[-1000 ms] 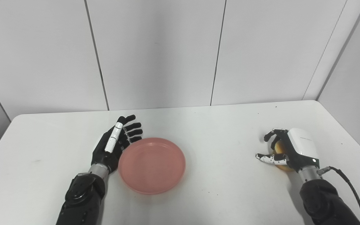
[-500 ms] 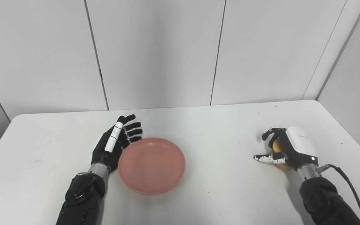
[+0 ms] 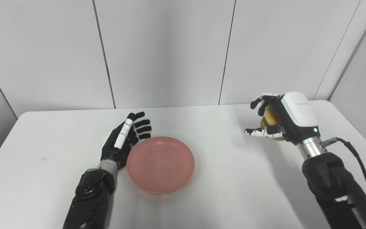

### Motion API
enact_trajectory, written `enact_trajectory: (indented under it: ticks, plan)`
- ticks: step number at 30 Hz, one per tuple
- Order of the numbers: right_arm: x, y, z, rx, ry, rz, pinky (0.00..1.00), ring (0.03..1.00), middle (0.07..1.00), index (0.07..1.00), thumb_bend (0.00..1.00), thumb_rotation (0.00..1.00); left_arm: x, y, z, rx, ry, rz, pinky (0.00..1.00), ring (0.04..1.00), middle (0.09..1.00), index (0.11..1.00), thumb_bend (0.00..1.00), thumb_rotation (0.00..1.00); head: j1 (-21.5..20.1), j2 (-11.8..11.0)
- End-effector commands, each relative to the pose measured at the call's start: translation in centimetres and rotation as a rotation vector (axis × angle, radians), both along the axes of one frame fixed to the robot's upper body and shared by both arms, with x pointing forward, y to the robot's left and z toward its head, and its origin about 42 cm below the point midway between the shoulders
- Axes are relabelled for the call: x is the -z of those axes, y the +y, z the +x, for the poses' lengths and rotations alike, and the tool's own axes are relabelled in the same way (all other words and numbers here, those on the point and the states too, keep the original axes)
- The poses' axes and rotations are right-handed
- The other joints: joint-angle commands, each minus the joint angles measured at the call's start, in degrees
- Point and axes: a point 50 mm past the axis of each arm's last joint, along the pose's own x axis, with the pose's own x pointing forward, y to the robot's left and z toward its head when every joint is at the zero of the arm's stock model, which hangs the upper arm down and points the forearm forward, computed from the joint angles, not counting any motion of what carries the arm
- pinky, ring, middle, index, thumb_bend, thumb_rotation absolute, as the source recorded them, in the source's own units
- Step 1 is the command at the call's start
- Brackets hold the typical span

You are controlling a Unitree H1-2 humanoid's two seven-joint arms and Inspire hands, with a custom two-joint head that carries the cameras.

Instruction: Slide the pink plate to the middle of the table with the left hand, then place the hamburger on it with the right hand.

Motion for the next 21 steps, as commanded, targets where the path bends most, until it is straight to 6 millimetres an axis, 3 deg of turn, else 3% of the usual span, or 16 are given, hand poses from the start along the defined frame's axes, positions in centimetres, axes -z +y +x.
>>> enact_trajectory:
  ticks: [1, 11, 21]
  plan:
    - [-3.1, 1.0, 0.6, -0.026, -0.095, 0.027, 0.26, 0.317, 0.388, 0.482, 0.51, 0.16, -0.2, -0.9, 0.3, 0.014, -0.005, 0.003, 0.63, 0.67, 0.687, 0.721, 0.77, 0.7, 0.65, -0.04]
    - [-3.8, 7.1, 2.9, -0.128, -0.103, 0.075, 0.25, 0.31, 0.382, 0.48, 0.51, 0.16, 0.1, -2.5, 0.4, 0.018, -0.003, -0.01, 0.6, 0.646, 0.677, 0.706, 0.78, 0.69, 3.38, -0.19]
    - [-1.0, 14.2, 3.7, -0.27, 0.005, 0.092, 0.27, 0.333, 0.404, 0.481, 0.51, 0.16, 0.2, -4.0, 0.3, 0.044, 0.003, -0.009, 0.65, 0.681, 0.692, 0.722, 0.77, 0.7, 5.28, -0.31]
